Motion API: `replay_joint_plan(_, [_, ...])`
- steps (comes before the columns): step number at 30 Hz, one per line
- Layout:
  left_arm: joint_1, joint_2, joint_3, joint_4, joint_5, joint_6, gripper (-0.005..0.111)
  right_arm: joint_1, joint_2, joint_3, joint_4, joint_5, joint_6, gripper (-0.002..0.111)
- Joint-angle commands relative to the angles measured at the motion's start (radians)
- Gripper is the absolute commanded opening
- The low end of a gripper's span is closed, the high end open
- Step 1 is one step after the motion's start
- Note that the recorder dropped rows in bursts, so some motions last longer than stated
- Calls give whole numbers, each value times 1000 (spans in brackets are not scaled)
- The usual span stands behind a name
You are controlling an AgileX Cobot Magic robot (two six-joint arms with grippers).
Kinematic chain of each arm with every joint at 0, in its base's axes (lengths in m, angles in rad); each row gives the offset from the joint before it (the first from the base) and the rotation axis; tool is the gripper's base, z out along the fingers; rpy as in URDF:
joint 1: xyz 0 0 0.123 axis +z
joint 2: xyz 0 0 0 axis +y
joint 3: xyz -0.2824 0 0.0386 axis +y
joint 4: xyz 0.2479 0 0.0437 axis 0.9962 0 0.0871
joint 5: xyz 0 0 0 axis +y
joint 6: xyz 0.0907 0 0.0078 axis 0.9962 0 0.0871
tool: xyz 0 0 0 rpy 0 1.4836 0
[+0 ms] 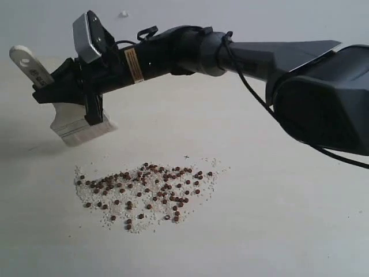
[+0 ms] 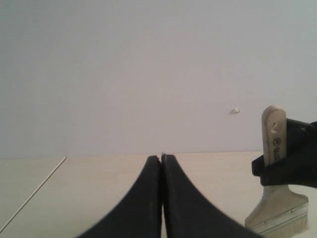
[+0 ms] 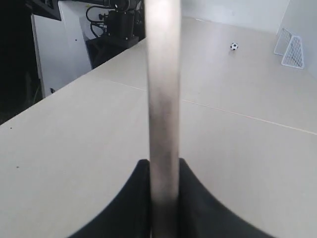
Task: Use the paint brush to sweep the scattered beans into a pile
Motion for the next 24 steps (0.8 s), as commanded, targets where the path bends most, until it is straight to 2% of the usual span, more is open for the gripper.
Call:
replay_joint_plan(1, [-6,-5,3,-8,0,2,0,29,50,1,43,0,-81,0])
replay_joint_plan(5, [-6,-5,3,-8,0,2,0,39,77,1,13,-19,-64,0])
replay_joint_plan(12, [-6,-5,3,-8,0,2,0,39,67,1,-159,-66,280,0])
replay_joint_plan(15, [-6,-5,3,-8,0,2,0,39,57,1,-161,-66,376,0])
replay_joint_plan(24, [-6,-5,3,-8,0,2,0,39,-21,1,-161,-66,437,0])
